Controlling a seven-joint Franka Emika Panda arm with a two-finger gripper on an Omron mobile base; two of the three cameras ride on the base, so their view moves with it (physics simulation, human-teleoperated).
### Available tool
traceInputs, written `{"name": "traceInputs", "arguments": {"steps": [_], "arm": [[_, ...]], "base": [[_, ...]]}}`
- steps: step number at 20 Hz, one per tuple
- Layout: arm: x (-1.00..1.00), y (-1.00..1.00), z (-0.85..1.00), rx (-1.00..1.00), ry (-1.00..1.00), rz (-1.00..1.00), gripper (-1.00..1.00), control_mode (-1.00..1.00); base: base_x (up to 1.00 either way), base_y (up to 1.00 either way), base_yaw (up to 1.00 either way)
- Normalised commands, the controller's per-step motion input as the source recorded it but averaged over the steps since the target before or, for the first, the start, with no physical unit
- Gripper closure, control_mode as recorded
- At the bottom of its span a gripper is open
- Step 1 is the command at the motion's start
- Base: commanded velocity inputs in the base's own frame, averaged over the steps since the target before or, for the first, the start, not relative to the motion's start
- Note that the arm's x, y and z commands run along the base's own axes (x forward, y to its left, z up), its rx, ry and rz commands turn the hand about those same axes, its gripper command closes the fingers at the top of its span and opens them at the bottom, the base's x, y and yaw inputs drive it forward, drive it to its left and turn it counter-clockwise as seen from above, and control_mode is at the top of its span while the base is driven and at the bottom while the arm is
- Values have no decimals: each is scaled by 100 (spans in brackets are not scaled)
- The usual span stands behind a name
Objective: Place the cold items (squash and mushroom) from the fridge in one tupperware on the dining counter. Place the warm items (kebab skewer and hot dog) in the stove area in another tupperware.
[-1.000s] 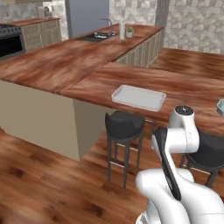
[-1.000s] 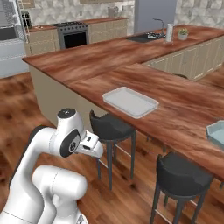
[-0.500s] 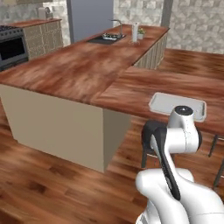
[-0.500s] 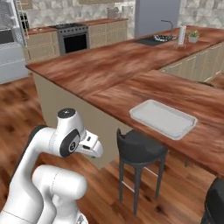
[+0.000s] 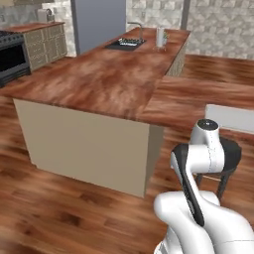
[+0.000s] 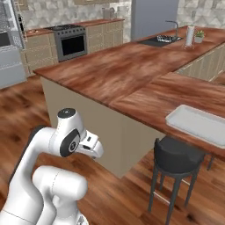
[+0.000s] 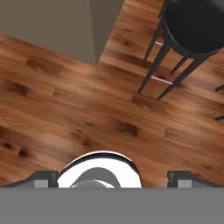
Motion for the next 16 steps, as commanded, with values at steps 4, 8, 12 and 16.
{"name": "traceInputs", "arguments": {"steps": [4,8,12,16], "arm": [[0,0,0,0,0,0,-100,100],[0,0,0,0,0,0,-100,100],[0,0,0,0,0,0,-100,100],[0,0,0,0,0,0,-100,100]], "base": [[0,100,-23],[21,100,-22],[56,100,-22],[59,100,-28]]}}
